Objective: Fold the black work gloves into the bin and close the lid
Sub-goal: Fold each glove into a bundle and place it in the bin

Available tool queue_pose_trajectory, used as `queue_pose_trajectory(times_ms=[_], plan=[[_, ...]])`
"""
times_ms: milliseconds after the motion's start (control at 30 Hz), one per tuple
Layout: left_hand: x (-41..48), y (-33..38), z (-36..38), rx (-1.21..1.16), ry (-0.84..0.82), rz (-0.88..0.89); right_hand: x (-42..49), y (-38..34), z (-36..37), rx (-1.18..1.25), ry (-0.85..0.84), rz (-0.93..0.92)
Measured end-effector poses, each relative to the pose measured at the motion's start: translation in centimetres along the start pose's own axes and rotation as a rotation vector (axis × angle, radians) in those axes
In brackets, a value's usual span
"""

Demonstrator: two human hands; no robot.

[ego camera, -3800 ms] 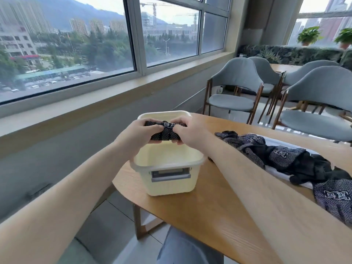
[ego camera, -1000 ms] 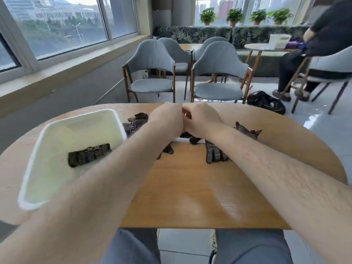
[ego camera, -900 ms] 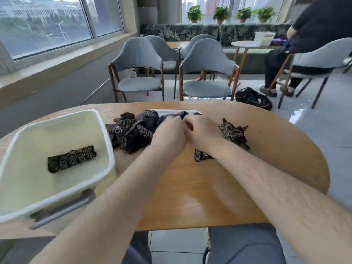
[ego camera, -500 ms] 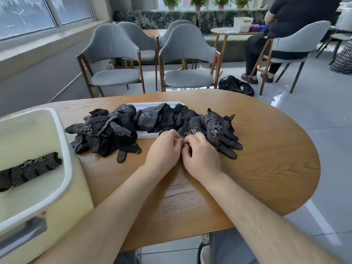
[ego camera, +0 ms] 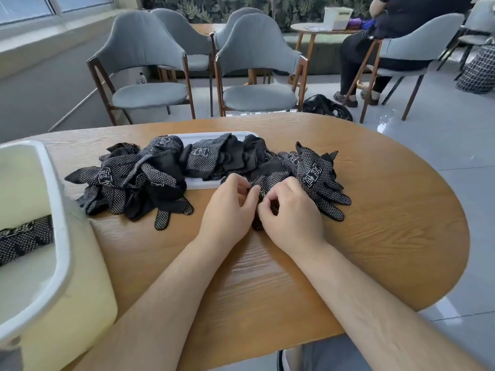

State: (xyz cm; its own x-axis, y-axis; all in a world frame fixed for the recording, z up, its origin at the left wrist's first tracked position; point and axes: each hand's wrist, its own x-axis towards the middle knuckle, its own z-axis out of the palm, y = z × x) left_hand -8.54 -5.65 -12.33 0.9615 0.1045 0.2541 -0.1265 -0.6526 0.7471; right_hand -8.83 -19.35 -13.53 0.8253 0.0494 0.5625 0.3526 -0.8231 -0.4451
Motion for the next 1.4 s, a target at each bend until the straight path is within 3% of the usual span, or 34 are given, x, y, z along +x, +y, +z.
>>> queue_pose_trajectory(times_ms=[200, 367, 533, 700, 933, 1067, 1200, 1300, 1400], plan=[[-0.1, 0.3, -0.9, -0.257, 0.003, -0.142, -0.3, -0.2, -1.1, 0.255, -0.110, -0.147], [-1.1, 0.0, -2.2, -0.403, 0.047, -0.177, 0.5, 0.4, -1.5, 0.317, 0.036, 0.048], [-3.1, -0.8, -3.7, -0.592, 0.009, -0.054, 0.6, 0.2, -1.7, 0.382, -0.158, 0.205], [-3.4, -0.5, -4.4, -0.697, -0.006, -0.048, 1.0, -0.2, -2.0, 0.661, -0.301, 0.285], [-2.8, -0.2, -5.0, -0.488, 0.011, -0.157, 0.9, 0.2, -2.8, 0.718, -0.206, 0.317], [-2.8, -0.2, -5.0, -0.316, 0.126, -0.040, 1.4, -0.6, -3.7, 0.848, -0.251, 0.334], [-3.0, 0.0, -5.3, -0.195, 0.317, 0.150, 1.5, -1.4, -5.0, 0.918, -0.182, 0.179], [-3.3, 0.2, -5.5, -0.335, 0.268, 0.210, 0.5, -1.3, -5.6, 0.883, -0.200, 0.071], [-3.6, -0.5, -5.4, -0.281, 0.159, 0.268, -1.0, -0.2, -5.6, 0.681, -0.264, 0.003]])
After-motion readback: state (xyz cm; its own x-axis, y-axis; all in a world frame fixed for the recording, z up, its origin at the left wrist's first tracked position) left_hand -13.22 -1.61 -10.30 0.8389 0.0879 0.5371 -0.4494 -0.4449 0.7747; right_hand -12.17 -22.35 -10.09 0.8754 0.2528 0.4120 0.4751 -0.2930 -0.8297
